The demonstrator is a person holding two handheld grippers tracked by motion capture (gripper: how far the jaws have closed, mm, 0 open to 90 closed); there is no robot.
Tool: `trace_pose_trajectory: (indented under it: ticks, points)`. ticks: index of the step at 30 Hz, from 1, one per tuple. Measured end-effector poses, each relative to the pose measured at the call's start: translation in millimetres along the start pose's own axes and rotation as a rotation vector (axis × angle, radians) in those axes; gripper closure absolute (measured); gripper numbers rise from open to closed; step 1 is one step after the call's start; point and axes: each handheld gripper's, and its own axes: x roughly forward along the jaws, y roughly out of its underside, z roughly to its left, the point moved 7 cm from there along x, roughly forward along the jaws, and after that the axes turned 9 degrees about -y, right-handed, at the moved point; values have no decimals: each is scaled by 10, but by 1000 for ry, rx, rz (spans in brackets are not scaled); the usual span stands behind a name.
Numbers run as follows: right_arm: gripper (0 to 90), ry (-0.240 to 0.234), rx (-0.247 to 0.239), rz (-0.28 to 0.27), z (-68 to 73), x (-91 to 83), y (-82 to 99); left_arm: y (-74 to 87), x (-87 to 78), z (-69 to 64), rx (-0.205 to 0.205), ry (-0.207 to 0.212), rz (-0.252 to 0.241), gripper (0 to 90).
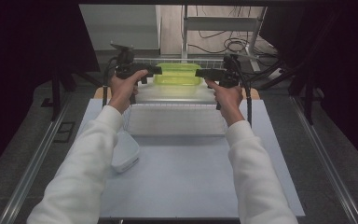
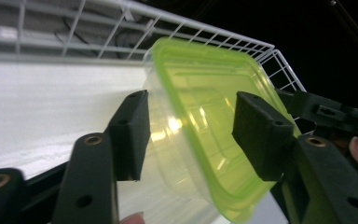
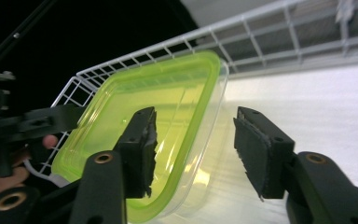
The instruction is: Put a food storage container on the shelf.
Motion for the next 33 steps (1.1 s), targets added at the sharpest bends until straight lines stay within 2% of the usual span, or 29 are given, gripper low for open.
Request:
trace_pose_trajectory:
  ticks: [3, 6, 11, 12, 14, 18, 20, 22, 24, 26, 30, 33]
  points:
    - [404, -1, -28, -29, 76, -97, -30, -24, -124, -38, 23, -6, -37, 380]
    - [365, 10, -88, -41, 148, -221, -47, -1, -254, -59, 84, -36, -55, 363]
    - [350, -22, -187, 7, 269, -444, 28, 119, -489, -101, 122, 1, -74, 352]
    - [349, -23, -202, 19, 282, -478, 47, 172, -552, -115, 131, 4, -91, 351]
    - [344, -46, -248, 58, 348, -614, 152, 281, -633, -123, 167, 2, -91, 353]
    - [344, -52, -284, 89, 386, -738, 255, 503, -785, -112, 205, 12, -94, 358]
    - [343, -49, -313, 118, 399, -823, 355, 610, -840, -104, 227, 16, -77, 363]
    - [343, -51, -322, 133, 401, -882, 439, 756, -889, -100, 250, 22, -54, 368]
    - [343, -65, -328, 170, 389, -972, 621, 894, -916, -102, 270, 28, -32, 370]
    - [343, -65, -336, 180, 382, -989, 666, 1021, -934, -106, 294, 30, -15, 370]
    - [344, -70, -375, 233, 356, -1069, 922, 1333, -949, -105, 371, 6, 5, 367]
    - [344, -94, -387, 256, 310, -1111, 1147, 1537, -943, -98, 392, 13, 28, 368]
